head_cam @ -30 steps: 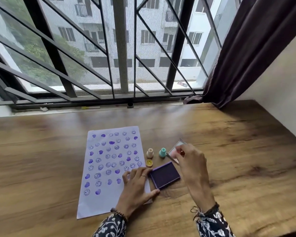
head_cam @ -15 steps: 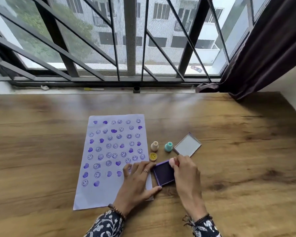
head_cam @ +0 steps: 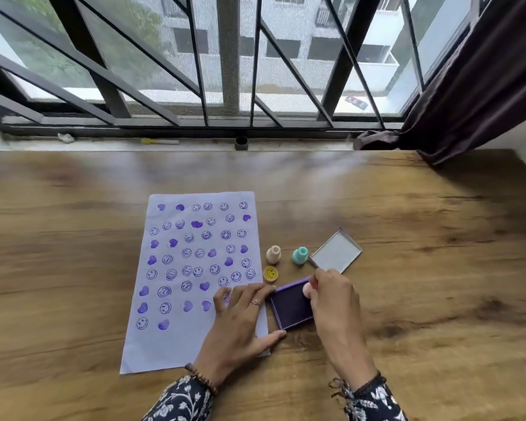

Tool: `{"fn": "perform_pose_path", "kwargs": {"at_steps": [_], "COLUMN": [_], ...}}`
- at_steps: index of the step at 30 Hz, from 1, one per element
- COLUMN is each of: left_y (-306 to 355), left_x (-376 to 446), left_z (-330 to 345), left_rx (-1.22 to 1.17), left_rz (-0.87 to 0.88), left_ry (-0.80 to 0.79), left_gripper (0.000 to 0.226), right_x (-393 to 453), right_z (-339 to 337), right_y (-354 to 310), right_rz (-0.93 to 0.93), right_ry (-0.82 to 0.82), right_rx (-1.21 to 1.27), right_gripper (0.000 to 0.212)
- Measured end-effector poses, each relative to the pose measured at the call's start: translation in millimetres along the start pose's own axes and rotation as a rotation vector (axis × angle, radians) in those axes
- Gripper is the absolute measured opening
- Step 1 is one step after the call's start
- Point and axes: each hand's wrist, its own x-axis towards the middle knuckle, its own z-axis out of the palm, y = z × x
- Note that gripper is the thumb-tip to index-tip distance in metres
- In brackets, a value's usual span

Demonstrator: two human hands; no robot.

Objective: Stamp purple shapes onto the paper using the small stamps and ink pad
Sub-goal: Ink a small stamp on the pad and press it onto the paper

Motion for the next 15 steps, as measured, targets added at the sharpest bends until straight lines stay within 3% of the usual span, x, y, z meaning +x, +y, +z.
{"fn": "perform_pose_path", "kwargs": {"at_steps": [15], "left_y": [-1.4], "left_x": [-1.4], "left_z": [2.5], "left_rx": [-0.042], "left_rz": [-0.016], "left_ry": [0.018], "left_gripper": [0.068], "right_x": [-3.0], "right_z": [3.2], "right_y": [13.0], "right_rz": [-0.174], "right_ry": [0.013], "right_rx": [-0.005], "right_gripper": [0.014]}}
